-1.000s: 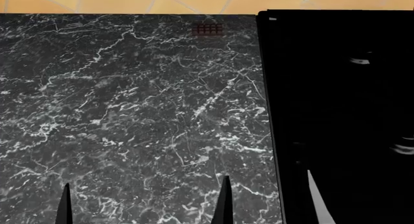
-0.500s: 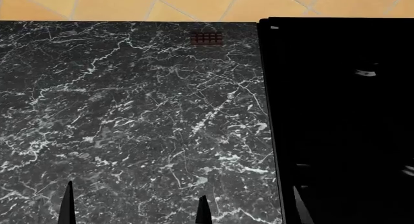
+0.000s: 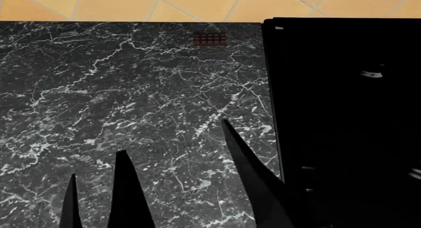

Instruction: Close the microwave door

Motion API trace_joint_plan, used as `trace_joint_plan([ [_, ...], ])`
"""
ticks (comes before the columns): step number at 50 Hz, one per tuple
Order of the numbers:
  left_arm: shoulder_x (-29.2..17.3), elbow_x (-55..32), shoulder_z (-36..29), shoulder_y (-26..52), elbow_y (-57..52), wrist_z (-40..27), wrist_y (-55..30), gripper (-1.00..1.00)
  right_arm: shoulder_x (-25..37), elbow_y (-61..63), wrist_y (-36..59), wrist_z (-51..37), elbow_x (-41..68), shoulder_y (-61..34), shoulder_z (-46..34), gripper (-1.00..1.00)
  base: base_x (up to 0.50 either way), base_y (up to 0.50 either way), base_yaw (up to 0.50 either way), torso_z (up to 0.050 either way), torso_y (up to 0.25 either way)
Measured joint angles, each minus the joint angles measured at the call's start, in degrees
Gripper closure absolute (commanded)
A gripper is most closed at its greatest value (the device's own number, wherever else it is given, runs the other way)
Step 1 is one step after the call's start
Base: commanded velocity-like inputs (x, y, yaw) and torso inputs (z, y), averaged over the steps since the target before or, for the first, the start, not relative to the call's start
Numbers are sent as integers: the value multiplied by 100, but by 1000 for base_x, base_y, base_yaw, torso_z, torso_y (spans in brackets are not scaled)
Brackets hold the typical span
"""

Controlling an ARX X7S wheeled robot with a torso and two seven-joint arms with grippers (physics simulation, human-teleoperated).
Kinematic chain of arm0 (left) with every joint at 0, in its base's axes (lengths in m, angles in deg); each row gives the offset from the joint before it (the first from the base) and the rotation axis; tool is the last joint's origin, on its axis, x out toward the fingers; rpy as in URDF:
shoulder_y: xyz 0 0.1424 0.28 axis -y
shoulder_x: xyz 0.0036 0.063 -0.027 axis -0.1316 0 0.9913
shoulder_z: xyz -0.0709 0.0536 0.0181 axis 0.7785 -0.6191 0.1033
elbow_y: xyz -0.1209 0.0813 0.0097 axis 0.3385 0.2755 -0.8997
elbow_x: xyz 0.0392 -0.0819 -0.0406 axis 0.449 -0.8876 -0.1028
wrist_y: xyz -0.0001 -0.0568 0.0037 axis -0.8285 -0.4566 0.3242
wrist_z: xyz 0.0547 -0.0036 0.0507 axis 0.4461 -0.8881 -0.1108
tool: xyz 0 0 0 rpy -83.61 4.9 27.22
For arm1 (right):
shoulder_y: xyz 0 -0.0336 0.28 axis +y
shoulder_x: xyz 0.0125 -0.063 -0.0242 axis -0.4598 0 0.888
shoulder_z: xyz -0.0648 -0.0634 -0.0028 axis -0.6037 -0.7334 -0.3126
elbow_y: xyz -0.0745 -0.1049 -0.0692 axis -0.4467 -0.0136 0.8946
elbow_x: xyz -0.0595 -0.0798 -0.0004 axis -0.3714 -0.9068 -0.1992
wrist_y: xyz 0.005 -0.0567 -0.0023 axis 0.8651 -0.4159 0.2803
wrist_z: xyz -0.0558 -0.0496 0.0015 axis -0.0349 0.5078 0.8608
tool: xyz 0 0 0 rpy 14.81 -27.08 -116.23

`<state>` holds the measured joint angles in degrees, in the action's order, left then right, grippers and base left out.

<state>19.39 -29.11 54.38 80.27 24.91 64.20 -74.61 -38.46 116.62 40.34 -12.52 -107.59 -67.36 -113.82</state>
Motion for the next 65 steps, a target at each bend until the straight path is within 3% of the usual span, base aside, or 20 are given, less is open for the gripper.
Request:
trace_joint_plan([
  [13, 2, -42, -45, 168, 176, -29, 21, -100, -507, 122, 1494, 791, 261, -1622, -79, -100, 0, 0, 0, 0, 0],
  [28, -8, -94, -92, 303, 359, -73, 69, -100, -625, 361, 2670, 1114, 184, -2736, -351, -100, 0, 0, 0, 0, 0],
  [65, -15, -83, -227, 543, 480, -101, 32, -100, -654, 589, 4353, 1283, 370, -4846, -481, -100, 0, 0, 0, 0, 0],
])
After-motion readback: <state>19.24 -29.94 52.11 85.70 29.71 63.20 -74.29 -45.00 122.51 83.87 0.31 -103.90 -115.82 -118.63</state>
